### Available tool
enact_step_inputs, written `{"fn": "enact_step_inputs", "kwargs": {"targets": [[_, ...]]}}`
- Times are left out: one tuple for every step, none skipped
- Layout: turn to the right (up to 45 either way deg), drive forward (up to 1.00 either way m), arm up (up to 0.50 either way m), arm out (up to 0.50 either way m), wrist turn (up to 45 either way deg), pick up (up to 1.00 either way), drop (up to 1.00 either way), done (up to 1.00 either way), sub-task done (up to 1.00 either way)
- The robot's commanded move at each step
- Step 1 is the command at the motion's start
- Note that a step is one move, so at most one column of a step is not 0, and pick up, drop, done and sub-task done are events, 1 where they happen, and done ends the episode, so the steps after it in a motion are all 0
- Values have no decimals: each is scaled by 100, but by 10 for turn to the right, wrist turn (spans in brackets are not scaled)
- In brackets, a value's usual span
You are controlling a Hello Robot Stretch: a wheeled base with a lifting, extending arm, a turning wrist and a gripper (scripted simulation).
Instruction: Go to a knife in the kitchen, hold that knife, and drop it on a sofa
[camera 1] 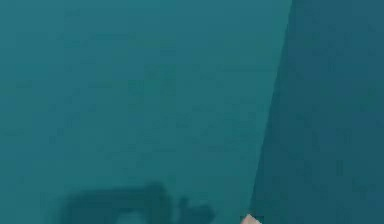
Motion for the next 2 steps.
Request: {"fn": "enact_step_inputs", "kwargs": {"targets": [[-450,0,0,0,0,0,0,0,0],[-450,0,0,0,0,0,0,0,0]]}}
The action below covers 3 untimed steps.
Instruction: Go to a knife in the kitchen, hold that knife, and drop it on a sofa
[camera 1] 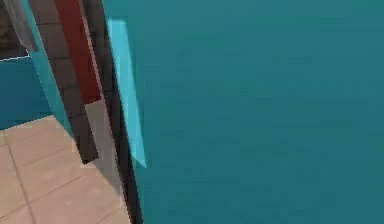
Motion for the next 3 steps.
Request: {"fn": "enact_step_inputs", "kwargs": {"targets": [[-390,0,0,0,0,0,0,0,0],[0,100,0,0,0,0,0,0,0],[0,35,0,0,0,0,0,0,0]]}}
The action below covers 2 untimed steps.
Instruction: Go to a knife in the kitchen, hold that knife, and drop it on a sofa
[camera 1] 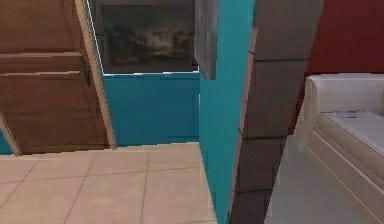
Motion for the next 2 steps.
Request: {"fn": "enact_step_inputs", "kwargs": {"targets": [[450,0,0,0,0,0,0,0,0],[360,0,0,0,0,0,0,0,0]]}}
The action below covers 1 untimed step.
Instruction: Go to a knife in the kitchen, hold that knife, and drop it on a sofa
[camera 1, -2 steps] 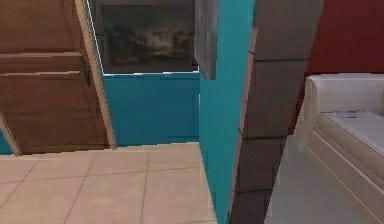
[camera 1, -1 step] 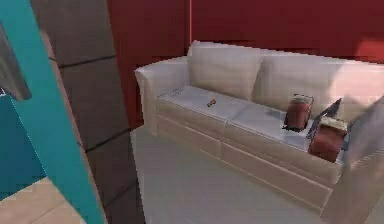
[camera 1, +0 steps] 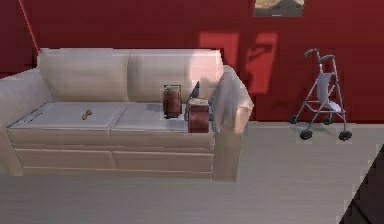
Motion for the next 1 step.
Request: {"fn": "enact_step_inputs", "kwargs": {"targets": [[0,40,0,0,0,0,0,0,0]]}}
